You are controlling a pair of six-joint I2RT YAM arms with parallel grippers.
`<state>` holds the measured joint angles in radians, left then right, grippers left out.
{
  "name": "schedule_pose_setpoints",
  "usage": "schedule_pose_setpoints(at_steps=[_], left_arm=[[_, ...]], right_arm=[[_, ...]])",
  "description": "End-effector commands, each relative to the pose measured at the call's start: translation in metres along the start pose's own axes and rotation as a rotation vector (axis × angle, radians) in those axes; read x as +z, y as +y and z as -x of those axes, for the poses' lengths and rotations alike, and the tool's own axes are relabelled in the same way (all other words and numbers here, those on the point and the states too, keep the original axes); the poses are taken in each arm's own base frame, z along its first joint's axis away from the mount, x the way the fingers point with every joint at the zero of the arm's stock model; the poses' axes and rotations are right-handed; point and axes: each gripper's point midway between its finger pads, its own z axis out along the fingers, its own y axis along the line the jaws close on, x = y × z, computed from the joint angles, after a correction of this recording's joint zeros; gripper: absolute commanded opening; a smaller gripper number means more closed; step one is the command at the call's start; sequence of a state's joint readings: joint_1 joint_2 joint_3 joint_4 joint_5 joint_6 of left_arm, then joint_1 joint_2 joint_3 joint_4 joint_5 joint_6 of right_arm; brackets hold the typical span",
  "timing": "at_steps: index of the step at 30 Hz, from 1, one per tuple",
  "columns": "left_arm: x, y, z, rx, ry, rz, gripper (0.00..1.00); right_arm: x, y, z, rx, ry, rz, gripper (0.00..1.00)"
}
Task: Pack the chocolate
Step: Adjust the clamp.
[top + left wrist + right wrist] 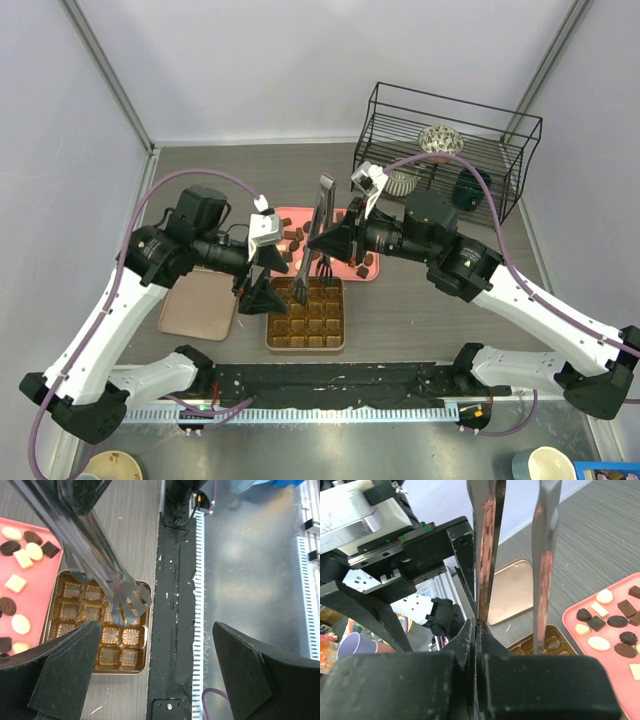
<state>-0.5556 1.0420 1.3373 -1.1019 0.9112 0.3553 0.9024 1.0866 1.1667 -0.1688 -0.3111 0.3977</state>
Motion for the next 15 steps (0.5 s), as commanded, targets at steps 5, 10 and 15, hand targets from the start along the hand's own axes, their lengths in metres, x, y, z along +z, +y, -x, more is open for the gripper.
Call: schedule_pose_setpoints(at_steps=[5, 10, 15], left_arm=[[-0.005, -0.022, 0.024, 0.033, -0.076, -0.119, 1.0], [-0.007, -0.026, 0.031, 0.024, -0.092, -0.15, 0.98], [-0.003, -0.027, 0.031, -0.006, -0.093, -0.192, 0.89]], right_arm=[[-0.009, 0.048, 0.031, -0.059, -0.084, 0.216, 0.01], [-0.014, 0.058, 0.035, -0.067, -0.094, 0.256, 0.01], [-0.019, 0.065, 0.046, -0.092, -0.151, 0.286, 0.01]])
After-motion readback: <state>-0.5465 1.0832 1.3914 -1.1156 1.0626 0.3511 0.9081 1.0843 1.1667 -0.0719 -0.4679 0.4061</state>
